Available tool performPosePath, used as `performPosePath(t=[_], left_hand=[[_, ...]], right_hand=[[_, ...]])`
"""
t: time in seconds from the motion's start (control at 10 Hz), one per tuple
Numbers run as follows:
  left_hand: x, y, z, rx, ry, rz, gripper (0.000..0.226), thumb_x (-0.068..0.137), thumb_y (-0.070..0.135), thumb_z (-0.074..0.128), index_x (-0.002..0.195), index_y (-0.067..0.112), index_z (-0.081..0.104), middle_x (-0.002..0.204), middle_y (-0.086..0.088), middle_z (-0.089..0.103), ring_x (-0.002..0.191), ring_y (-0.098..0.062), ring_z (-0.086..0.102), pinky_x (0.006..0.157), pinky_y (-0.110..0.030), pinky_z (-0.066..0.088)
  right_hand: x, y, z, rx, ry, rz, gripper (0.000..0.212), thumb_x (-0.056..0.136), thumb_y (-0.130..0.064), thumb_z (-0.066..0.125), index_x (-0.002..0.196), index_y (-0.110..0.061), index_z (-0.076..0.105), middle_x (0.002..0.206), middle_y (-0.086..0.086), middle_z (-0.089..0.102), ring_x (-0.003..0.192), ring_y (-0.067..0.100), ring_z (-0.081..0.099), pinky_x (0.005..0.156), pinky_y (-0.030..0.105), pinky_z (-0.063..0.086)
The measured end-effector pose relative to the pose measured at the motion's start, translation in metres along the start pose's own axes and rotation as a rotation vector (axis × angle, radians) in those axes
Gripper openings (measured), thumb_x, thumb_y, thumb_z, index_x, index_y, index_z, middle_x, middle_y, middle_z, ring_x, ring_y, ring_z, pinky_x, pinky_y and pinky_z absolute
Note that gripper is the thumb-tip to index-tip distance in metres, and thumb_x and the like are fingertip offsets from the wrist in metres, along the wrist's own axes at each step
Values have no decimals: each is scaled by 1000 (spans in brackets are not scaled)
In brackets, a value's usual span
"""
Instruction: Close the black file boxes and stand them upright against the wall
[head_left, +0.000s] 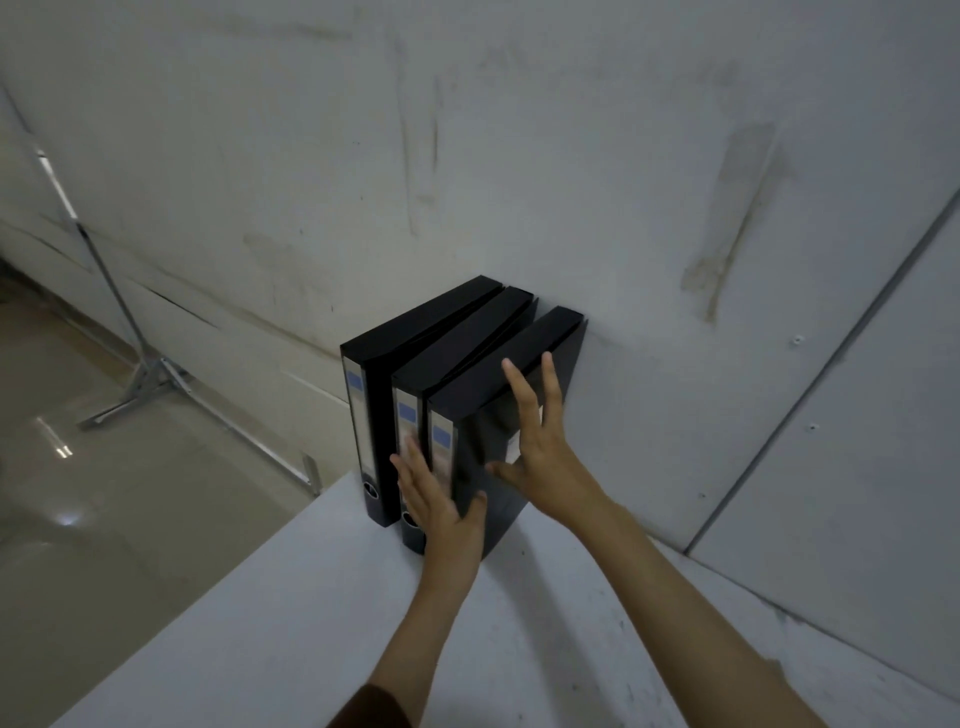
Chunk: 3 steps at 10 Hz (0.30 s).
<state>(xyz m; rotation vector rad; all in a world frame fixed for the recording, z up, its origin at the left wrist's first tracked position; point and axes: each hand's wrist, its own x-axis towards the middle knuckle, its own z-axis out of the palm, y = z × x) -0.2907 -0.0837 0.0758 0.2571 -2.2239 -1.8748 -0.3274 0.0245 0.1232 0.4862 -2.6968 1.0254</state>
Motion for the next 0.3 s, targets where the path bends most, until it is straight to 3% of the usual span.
performPosePath(t=[0.1,0.2,0.3], left_hand=[[-3,2,-5,-12,-37,-19,93,83,-1,58,144,30,-5,157,0,-18,145,-20,-10,117,-44,6],[-12,7,-14,29,-59,-33,87,85,1,56,145,29,0,157,-1,-17,145,-19,-7,117,-41,10],[-18,10,-18,22,-74,-37,85,85,2,57,146,26,3,157,-3,-16,146,-20,-6,117,-41,11]], right_hand=[[-9,0,1,22,21,9,119,71,-1,73,137,-50,-13,148,-5,-37,145,23,-6,95,62,42],[-26,-8,-9,114,20,51,112,75,7,64,137,-42,-15,150,7,-33,134,-2,-14,88,44,52],[-37,-16,-15,145,2,88,108,77,10,61,135,-39,-17,149,7,-36,118,-16,3,80,38,54]])
